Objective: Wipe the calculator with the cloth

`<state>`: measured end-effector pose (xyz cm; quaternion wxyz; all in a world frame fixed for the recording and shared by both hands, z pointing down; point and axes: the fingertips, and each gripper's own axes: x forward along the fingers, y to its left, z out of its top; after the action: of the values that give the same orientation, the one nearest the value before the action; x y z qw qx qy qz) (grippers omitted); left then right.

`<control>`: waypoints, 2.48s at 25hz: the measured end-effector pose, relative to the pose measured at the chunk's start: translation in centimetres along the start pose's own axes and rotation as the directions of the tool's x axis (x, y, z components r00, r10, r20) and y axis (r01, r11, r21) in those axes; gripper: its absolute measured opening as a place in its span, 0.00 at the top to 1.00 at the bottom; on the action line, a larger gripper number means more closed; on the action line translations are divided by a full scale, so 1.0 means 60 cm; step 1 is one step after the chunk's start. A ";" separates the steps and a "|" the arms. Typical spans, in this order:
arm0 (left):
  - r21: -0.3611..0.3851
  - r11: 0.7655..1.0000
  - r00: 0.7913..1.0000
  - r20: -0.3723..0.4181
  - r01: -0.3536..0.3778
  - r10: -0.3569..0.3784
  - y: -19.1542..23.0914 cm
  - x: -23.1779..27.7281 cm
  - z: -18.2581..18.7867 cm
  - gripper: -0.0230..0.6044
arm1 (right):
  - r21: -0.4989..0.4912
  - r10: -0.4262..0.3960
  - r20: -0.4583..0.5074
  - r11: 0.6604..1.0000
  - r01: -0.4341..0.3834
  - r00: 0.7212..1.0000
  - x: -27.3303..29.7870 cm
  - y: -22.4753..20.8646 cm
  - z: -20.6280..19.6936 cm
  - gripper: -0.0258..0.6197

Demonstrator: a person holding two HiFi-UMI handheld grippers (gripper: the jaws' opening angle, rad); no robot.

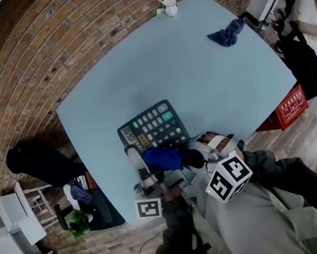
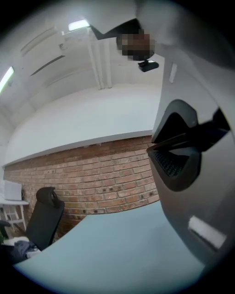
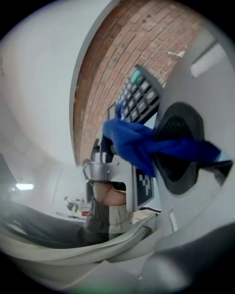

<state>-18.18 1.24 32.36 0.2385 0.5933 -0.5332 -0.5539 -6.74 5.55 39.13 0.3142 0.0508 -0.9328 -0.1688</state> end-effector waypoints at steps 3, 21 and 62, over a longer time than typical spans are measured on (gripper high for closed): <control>-0.087 0.995 0.999 0.021 0.043 -0.041 0.002 -0.003 0.020 0.89 | 0.136 -0.105 0.084 0.986 0.093 0.991 -0.039 -0.059 -0.010 0.86; -0.449 0.833 0.920 -0.056 0.324 -0.388 -0.060 -0.006 -0.041 0.90 | 0.213 -0.140 0.548 0.977 0.024 0.825 -0.110 -0.111 0.044 0.86; -0.046 0.993 0.967 -0.228 0.108 -0.116 0.017 -0.028 -0.037 0.90 | -0.244 -0.293 0.252 0.903 0.354 0.922 -0.130 -0.114 0.036 0.86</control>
<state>-16.22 1.72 34.52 0.2768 0.6788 -0.4582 -0.5027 -1.91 1.33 30.68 0.1857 0.1418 -0.9050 -0.3556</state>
